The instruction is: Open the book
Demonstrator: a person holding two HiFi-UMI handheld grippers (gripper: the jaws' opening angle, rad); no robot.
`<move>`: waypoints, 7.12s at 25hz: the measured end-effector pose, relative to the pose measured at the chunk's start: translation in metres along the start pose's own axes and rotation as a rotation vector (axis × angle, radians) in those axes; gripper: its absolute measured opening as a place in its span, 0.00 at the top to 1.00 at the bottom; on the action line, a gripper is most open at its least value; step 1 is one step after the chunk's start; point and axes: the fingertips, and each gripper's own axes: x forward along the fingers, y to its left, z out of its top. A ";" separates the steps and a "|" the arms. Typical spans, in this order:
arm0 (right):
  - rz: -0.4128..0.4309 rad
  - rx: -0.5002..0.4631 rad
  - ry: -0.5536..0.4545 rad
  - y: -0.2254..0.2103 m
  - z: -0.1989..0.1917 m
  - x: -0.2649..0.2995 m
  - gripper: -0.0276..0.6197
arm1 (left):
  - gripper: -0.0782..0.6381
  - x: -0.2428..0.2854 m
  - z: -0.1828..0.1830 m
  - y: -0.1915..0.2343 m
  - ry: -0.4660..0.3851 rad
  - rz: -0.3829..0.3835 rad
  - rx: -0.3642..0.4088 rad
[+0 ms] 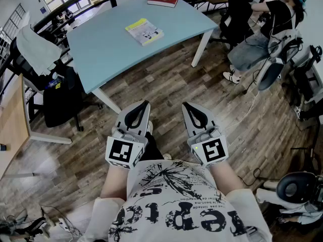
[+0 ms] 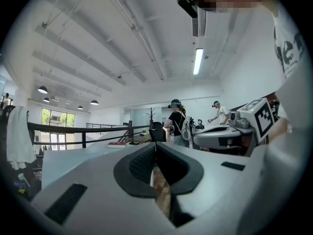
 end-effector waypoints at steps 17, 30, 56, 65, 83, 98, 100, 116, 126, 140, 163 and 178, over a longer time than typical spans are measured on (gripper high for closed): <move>0.024 0.072 0.058 -0.046 -0.029 0.031 0.94 | 0.86 0.061 -0.019 0.010 0.062 0.004 -0.033; 0.002 0.040 0.107 -0.149 -0.050 0.166 0.94 | 0.86 0.213 -0.038 0.111 0.100 0.026 -0.094; 0.243 0.049 0.098 -0.338 -0.076 0.472 0.94 | 0.86 0.456 -0.063 0.304 0.203 0.275 -0.125; 0.505 0.016 0.120 -0.408 -0.097 0.529 0.94 | 0.86 0.540 -0.100 0.306 0.293 0.487 -0.197; 0.677 0.030 0.239 -0.455 -0.179 0.592 0.94 | 0.67 0.620 -0.275 0.311 0.650 0.564 -0.290; 0.641 0.039 0.263 -0.451 -0.184 0.604 0.94 | 0.86 0.611 -0.277 0.332 0.608 0.597 -0.336; 0.635 0.044 0.255 -0.444 -0.178 0.602 0.94 | 0.86 0.605 -0.266 0.333 0.586 0.588 -0.338; 0.625 0.045 0.207 -0.342 -0.132 0.572 0.94 | 0.86 0.475 -0.174 0.367 0.363 0.672 -0.272; 0.635 0.027 0.203 -0.284 -0.123 0.555 0.94 | 0.86 0.365 -0.211 0.394 0.410 0.819 -0.338; 0.571 0.060 0.264 -0.227 -0.145 0.537 0.94 | 0.81 0.300 -0.321 0.417 0.587 0.760 -0.550; 0.507 0.071 -0.049 -0.273 -0.048 0.533 0.94 | 0.84 0.362 -0.063 0.399 0.113 0.678 -0.123; 0.557 -0.016 -0.090 -0.295 -0.035 0.540 0.95 | 0.85 0.395 -0.024 0.365 0.057 0.657 -0.086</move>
